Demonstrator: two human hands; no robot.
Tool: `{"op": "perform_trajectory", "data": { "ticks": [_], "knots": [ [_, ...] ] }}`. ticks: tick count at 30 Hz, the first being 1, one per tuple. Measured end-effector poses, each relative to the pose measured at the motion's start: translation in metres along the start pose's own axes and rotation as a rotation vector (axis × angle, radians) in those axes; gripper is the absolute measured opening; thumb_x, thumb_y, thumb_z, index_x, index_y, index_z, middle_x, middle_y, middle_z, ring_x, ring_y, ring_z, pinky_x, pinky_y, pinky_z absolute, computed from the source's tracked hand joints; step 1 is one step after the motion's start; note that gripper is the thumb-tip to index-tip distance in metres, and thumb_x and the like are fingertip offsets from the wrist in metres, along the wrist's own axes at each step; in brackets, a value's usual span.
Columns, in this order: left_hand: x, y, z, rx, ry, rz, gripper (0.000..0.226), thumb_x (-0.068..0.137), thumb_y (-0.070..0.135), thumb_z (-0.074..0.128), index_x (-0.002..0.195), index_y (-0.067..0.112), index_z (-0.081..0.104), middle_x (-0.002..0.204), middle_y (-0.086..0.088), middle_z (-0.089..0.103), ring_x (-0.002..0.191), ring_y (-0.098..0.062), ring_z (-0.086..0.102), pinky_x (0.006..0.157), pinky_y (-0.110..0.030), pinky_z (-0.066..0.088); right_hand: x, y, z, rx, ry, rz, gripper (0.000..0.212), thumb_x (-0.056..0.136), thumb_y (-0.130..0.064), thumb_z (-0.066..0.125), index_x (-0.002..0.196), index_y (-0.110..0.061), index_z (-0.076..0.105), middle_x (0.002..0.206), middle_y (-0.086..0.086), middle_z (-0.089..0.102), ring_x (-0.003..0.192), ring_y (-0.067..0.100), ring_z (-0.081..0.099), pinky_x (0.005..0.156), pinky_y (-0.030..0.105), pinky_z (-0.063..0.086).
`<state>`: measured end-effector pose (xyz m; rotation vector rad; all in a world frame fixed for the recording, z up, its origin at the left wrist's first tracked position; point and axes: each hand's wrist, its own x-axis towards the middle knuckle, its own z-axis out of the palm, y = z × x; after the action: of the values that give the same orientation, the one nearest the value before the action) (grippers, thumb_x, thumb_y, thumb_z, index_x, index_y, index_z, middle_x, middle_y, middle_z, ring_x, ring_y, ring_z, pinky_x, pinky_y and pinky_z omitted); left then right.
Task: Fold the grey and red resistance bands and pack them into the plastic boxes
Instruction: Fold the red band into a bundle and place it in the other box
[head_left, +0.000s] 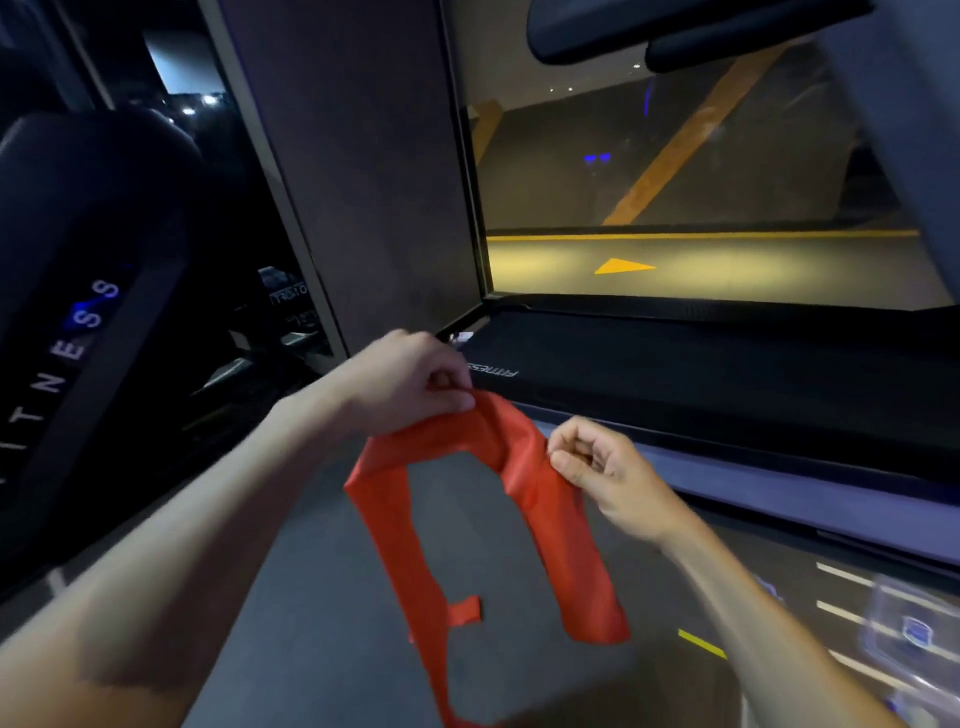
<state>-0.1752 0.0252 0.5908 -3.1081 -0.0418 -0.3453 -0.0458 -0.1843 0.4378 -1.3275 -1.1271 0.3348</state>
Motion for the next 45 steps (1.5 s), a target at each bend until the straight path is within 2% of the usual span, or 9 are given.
{"op": "perform_trajectory", "data": {
  "ticks": [4, 11, 14, 17, 20, 25, 35, 40, 45],
  "knots": [
    [-0.007, -0.014, 0.034, -0.101, -0.007, -0.031, 0.009, 0.089, 0.034, 0.077, 0.089, 0.025, 0.076, 0.080, 0.015, 0.066, 0.072, 0.002, 0.058, 0.069, -0.006, 0.038, -0.005, 0.012, -0.016, -0.104, -0.036, 0.055, 0.008, 0.100, -0.010, 0.061, 0.093, -0.013, 0.061, 0.083, -0.011, 0.058, 0.078, 0.004, 0.051, 0.074, 0.018, 0.042],
    [-0.020, -0.015, 0.089, -0.285, -0.036, -0.085, 0.008, 0.090, 0.032, 0.075, 0.083, 0.030, 0.072, 0.075, 0.020, 0.064, 0.071, 0.009, 0.057, 0.068, -0.005, 0.035, -0.009, 0.031, -0.032, -0.245, -0.102, 0.127, 0.007, 0.101, -0.008, 0.061, 0.095, -0.012, 0.062, 0.081, -0.012, 0.059, 0.076, 0.001, 0.051, 0.073, 0.018, 0.042],
    [-0.020, -0.007, 0.107, -0.335, -0.022, -0.107, 0.008, 0.092, 0.032, 0.073, 0.084, 0.032, 0.072, 0.074, 0.021, 0.064, 0.074, 0.013, 0.058, 0.067, -0.003, 0.036, -0.016, 0.045, -0.035, -0.280, -0.142, 0.176, 0.009, 0.100, -0.011, 0.061, 0.094, -0.017, 0.063, 0.087, -0.004, 0.062, 0.081, 0.009, 0.054, 0.078, 0.027, 0.044],
    [-0.016, -0.001, 0.123, -0.349, -0.009, -0.113, 0.006, 0.091, 0.033, 0.071, 0.091, 0.028, 0.075, 0.084, 0.016, 0.072, 0.080, 0.004, 0.062, 0.071, -0.005, 0.039, -0.023, 0.059, -0.035, -0.287, -0.177, 0.238, 0.011, 0.100, -0.006, 0.060, 0.093, -0.013, 0.062, 0.101, 0.005, 0.069, 0.088, 0.016, 0.062, 0.084, 0.028, 0.048],
    [-0.010, 0.000, 0.135, -0.320, -0.063, -0.134, 0.008, 0.089, 0.032, 0.071, 0.090, 0.026, 0.076, 0.086, 0.012, 0.073, 0.085, -0.006, 0.064, 0.080, -0.023, 0.048, -0.024, 0.066, -0.044, -0.256, -0.148, 0.272, 0.007, 0.102, -0.003, 0.058, 0.095, -0.003, 0.060, 0.115, 0.005, 0.072, 0.104, 0.018, 0.068, 0.092, 0.024, 0.049],
    [-0.006, -0.010, 0.149, -0.253, -0.178, -0.186, 0.014, 0.089, 0.030, 0.069, 0.080, 0.019, 0.071, 0.071, 0.007, 0.063, 0.074, -0.014, 0.057, 0.075, -0.029, 0.045, -0.028, 0.072, -0.062, -0.216, -0.092, 0.290, 0.007, 0.102, -0.007, 0.057, 0.096, -0.008, 0.060, 0.085, 0.003, 0.065, 0.084, 0.013, 0.058, 0.084, 0.032, 0.044],
    [-0.017, -0.023, 0.160, -0.301, -0.319, -0.243, 0.020, 0.090, 0.035, 0.072, 0.072, 0.030, 0.064, 0.075, 0.009, 0.068, 0.074, -0.007, 0.061, 0.073, -0.024, 0.044, -0.026, 0.064, -0.058, -0.199, -0.103, 0.259, 0.007, 0.103, -0.013, 0.057, 0.099, -0.008, 0.060, 0.080, 0.002, 0.061, 0.078, 0.013, 0.056, 0.079, 0.030, 0.044],
    [-0.021, -0.019, 0.162, -0.562, -0.338, -0.261, 0.016, 0.091, 0.031, 0.075, 0.075, 0.030, 0.072, 0.077, 0.011, 0.074, 0.072, 0.000, 0.066, 0.075, -0.022, 0.052, -0.022, 0.058, -0.034, -0.207, -0.122, 0.208, 0.006, 0.100, -0.026, 0.058, 0.096, -0.022, 0.060, 0.074, -0.003, 0.060, 0.070, 0.014, 0.054, 0.069, 0.032, 0.044],
    [-0.019, -0.005, 0.164, -0.920, -0.365, -0.212, 0.011, 0.094, 0.017, 0.073, 0.083, 0.016, 0.077, 0.084, 0.000, 0.077, 0.076, -0.006, 0.066, 0.079, -0.024, 0.053, -0.020, 0.054, -0.012, -0.165, -0.122, 0.155, 0.009, 0.101, -0.020, 0.057, 0.096, -0.013, 0.059, 0.072, -0.009, 0.055, 0.067, 0.009, 0.048, 0.064, 0.026, 0.040]
  ]
}}
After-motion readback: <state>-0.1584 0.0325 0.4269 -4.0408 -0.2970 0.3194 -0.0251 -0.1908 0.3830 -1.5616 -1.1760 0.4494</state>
